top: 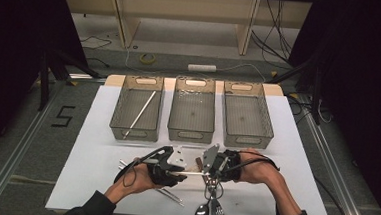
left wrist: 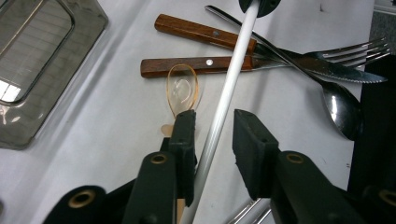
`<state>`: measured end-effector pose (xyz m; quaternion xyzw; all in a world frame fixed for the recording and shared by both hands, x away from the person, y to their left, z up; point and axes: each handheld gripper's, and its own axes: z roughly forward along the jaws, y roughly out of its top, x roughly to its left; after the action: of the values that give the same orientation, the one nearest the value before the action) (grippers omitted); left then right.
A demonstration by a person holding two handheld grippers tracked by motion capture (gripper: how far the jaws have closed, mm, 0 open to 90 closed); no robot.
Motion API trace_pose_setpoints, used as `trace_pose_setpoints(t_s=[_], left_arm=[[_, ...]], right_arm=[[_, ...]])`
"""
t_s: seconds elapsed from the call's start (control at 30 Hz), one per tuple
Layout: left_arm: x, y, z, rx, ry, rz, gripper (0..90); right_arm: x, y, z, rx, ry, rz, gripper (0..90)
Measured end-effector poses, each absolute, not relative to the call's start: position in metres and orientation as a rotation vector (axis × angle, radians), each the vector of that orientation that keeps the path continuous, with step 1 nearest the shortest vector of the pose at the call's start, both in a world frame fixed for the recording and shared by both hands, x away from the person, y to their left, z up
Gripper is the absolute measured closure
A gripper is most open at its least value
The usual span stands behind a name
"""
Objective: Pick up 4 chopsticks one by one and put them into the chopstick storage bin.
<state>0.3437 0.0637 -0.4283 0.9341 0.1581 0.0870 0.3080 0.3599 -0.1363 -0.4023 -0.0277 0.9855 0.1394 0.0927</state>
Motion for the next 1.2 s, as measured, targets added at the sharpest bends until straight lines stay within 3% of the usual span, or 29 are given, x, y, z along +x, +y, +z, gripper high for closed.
trace_pose_setpoints(t_s=[0.33,0.5,0.8,1.03,1.2], left_arm=[[0.341,0.064,-0.429,2.493,0.337,0.192,79.4],[0.337,0.063,-0.428,2.496,0.303,0.136,84.6],[0.345,0.074,-0.428,2.472,0.4,0.164,84.9],[0.351,0.087,-0.423,2.429,0.485,0.203,84.9],[0.355,0.096,-0.418,2.385,0.545,0.242,84.9]], right_arm=[[0.358,-0.136,-0.403,-0.136,2.937,0.406,84.6],[0.361,-0.14,-0.402,-0.106,2.947,0.44,79.7],[0.367,-0.16,-0.385,0.097,2.893,0.652,51.8],[0.37,-0.178,-0.386,0.33,2.79,0.858,42.4],[0.369,-0.192,-0.391,0.519,2.677,1.013,40.8]])
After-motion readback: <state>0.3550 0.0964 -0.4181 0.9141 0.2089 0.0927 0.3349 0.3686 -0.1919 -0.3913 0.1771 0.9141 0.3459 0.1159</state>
